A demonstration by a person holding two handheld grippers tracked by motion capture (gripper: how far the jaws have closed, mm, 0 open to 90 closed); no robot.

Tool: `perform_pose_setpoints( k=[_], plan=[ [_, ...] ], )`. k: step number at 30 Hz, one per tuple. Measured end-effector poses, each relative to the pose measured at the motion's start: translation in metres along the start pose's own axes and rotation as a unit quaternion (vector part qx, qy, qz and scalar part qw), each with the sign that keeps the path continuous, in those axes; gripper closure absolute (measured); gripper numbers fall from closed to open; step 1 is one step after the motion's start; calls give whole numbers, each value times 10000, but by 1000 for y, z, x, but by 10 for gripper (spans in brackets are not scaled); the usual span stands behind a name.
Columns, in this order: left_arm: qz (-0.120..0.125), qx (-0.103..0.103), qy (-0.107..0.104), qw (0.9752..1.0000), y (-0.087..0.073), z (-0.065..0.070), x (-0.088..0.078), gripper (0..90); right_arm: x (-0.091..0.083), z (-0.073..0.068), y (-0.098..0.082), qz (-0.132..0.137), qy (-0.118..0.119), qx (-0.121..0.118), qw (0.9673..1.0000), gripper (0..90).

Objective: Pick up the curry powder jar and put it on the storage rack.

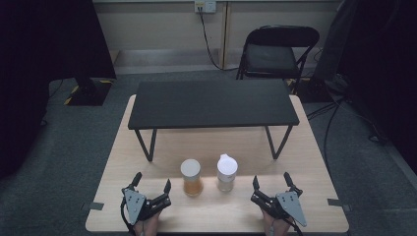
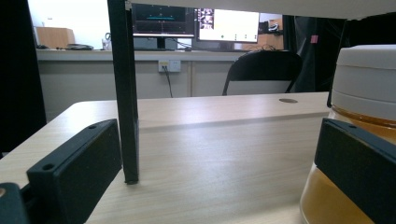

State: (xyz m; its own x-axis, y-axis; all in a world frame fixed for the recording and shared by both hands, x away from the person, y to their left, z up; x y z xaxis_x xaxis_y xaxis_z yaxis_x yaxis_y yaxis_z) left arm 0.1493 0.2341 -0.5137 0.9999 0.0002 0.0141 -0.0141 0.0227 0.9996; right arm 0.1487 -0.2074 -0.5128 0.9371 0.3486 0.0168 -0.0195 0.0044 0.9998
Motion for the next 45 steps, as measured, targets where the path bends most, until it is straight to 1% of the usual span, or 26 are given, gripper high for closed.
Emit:
perform_pose_setpoints(
  k=[3, 5, 7, 9, 11, 13, 14, 17, 21, 25, 26, 28, 29, 34, 35, 39, 42, 43, 45],
  plan=[
    [-6, 1, 2, 10000, 1, 0, 0, 0, 0, 0, 0, 1, 0, 1, 10000, 0],
    [-54, -31, 13, 10000, 3, 1, 1, 0, 0, 0, 0, 2, -4, -1, 10000, 0],
    [-12, -37, 63, 10000, 2, 2, 0, 0, 0, 0, 0, 1, -4, 1, 10000, 0],
    [2, -139, -14, 9999, 2, -1, 0, 0, 0, 0, 0, 2, -12, 0, 10000, 0],
    [60, -113, 19, 9999, 1, 0, 0, 0, 0, 0, 0, 2, -8, 0, 10000, 0],
    [48, -110, 7, 9999, 3, 0, -1, 0, 0, 0, 0, 1, -6, 0, 10000, 0],
    [76, -68, 19, 9999, 4, 1, -1, 0, 0, 0, 0, 3, -5, 0, 10000, 0],
    [147, -60, -1, 9999, 7, 3, -4, 0, 0, 0, 0, 4, -1, 1, 10000, 0],
    [181, -22, -63, 9998, 12, 5, -7, 0, 0, 0, 0, 3, -2, 0, 10000, 0],
    [151, 1, -110, 9998, 16, 6, -7, 0, 0, 0, 0, 1, 2, 0, 10000, 0],
    [151, -26, -152, 9998, 16, 4, -7, 0, 0, 0, 0, 0, 2, -1, 10000, 0],
    [127, -71, -172, 9997, 17, 4, -8, 0, 0, 0, 0, 0, 3, 1, 10000, 0],
    [106, -110, -223, 9996, 18, 2, -8, 0, 0, 0, 0, 2, 2, 1, 10000, 0],
    [113, -114, -274, 9995, 25, 4, -7, 0, 0, 0, 0, 2, 2, 2, 10000, 0],
    [121, -147, -295, 9994, 27, 4, -7, 0, 0, 0, 0, 1, -6, 1, 10000, 0],
    [121, -101, -332, 9993, 31, 5, -5, 0, 0, -1, 0, 0, -25, -2, 10000, 0],
    [119, -137, -382, 9991, 36, 7, -4, 0, 0, -1, 0, 1, -26, -1, 10000, 0],
    [128, -171, -455, 9987, 39, 8, -3, 0, 0, -1, 0, 1, -26, 0, 10000, 0],
    [123, -144, -481, 9987, 41, 9, -2, 0, 0, -1, 0, 1, -26, 0, 10000, 0]
  ],
)
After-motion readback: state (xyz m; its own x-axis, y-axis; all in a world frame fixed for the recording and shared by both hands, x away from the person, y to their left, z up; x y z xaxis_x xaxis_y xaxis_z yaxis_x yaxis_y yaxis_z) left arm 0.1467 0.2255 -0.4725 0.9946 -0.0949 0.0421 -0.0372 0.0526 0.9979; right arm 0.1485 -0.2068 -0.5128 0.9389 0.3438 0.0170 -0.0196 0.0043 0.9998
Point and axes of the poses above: each handheld gripper's, and its own axes: x roughly forward along the jaws, y roughly out of its top, z roughly to its right, the point moved 1 cm from there along x, roughly forward along the jaws, and after that the axes turned 14 degrees about y, right-handed, at the moved point
